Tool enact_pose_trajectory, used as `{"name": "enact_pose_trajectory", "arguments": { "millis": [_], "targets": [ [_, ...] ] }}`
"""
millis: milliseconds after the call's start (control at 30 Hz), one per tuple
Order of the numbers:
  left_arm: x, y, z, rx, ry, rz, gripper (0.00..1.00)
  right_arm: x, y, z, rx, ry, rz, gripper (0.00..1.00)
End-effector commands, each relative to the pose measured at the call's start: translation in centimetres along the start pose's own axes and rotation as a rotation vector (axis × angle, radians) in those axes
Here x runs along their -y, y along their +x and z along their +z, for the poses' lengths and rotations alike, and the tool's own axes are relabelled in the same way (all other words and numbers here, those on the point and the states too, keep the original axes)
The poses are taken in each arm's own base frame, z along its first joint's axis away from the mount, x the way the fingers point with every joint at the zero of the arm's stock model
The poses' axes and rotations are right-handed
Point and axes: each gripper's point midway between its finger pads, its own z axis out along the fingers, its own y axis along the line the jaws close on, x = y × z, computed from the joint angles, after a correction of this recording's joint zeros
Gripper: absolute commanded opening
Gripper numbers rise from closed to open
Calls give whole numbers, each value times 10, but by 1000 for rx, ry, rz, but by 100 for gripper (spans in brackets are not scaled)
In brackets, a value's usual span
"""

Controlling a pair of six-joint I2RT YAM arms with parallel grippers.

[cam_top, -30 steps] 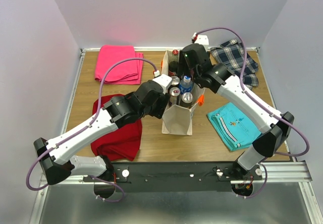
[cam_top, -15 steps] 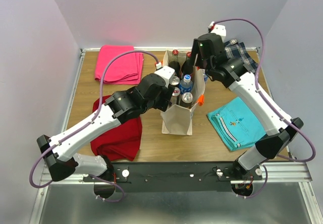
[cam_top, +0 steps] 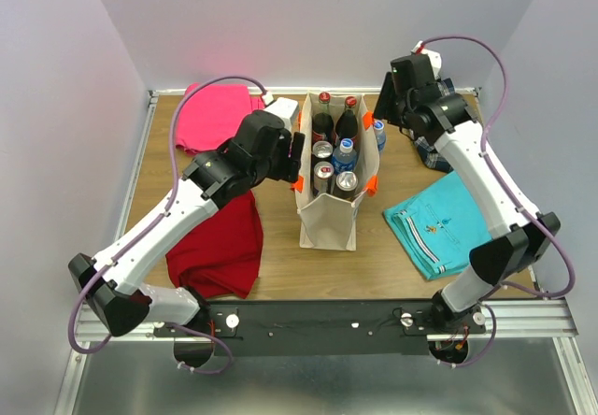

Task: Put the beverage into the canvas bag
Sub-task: Pick up the drink from the center of the board.

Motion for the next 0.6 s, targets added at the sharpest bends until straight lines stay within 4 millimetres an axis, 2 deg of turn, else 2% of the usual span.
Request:
{"name": "enact_pose_trajectory", "arguments": {
  "millis": [0,200,367,567],
  "targets": [
    [1,-7,-10,26,82,-64,73,-7,23,17,-117,-20,17,66],
    [-1,-6,-10,26,100,-77,73,-4,26,32,-150,-5,42,55],
    [-3,-8,-8,29,96,-82,73,0,31,42,-169,-4,57,52],
    [-5,-10,-5,25,95,-83,73,-5,42,55,-216,-46,53,52]
  ]
}}
